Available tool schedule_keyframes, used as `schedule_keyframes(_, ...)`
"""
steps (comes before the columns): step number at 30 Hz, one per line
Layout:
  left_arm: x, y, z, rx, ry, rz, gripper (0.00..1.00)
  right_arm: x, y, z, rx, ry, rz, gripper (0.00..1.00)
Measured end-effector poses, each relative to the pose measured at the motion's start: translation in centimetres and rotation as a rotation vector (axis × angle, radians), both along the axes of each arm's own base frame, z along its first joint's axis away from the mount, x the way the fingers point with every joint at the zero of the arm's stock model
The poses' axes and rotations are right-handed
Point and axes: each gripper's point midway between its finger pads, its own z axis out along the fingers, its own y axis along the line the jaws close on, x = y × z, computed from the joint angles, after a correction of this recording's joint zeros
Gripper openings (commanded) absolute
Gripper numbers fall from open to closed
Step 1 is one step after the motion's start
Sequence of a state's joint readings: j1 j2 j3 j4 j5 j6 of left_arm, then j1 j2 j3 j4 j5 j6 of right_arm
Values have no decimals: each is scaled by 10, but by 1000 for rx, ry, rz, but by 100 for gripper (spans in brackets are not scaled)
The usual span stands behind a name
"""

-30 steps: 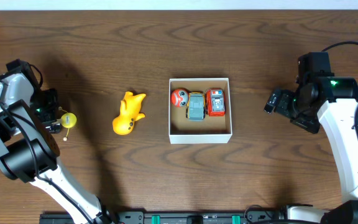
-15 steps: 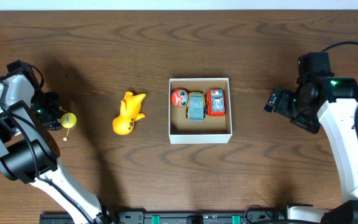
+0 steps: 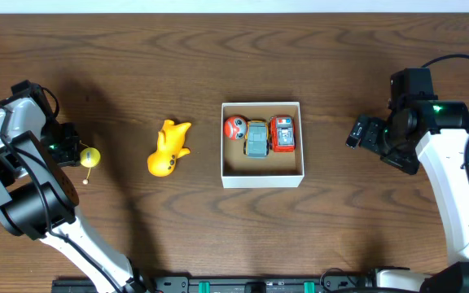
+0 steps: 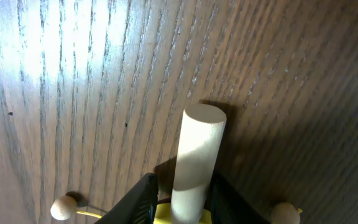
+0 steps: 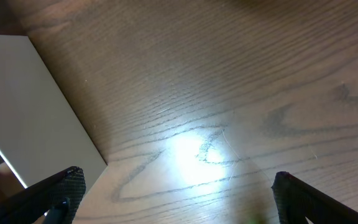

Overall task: Pack container
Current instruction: 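Lower the left gripper onto the white stick and close on it, then carry the yellow stick toy into the box and release it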

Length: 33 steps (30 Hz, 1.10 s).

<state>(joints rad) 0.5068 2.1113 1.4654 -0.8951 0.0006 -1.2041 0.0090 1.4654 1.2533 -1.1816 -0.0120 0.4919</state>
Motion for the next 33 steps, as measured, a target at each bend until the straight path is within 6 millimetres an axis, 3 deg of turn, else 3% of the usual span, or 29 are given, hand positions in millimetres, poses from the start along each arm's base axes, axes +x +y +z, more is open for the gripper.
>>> schedule_keyframes(5,0,0,0,-1,1,0,28,0,0,0,0,0,0,99)
schedule_keyframes(9,-1,-1,0,-2,5,2,10,0,0,0,0,0,0,99)
schedule_keyframes(12,-3,-2,0,-7,12,-4,6,0,0,0,0,0,0,99)
schedule_keyframes(23,-3,-4,0,-26,10,-35,6,0,0,0,0,-1,0,99)
schedule_keyframes(33,1,-7,6,-42,-10,-198,6,0,0,0,-1,-1,3,99)
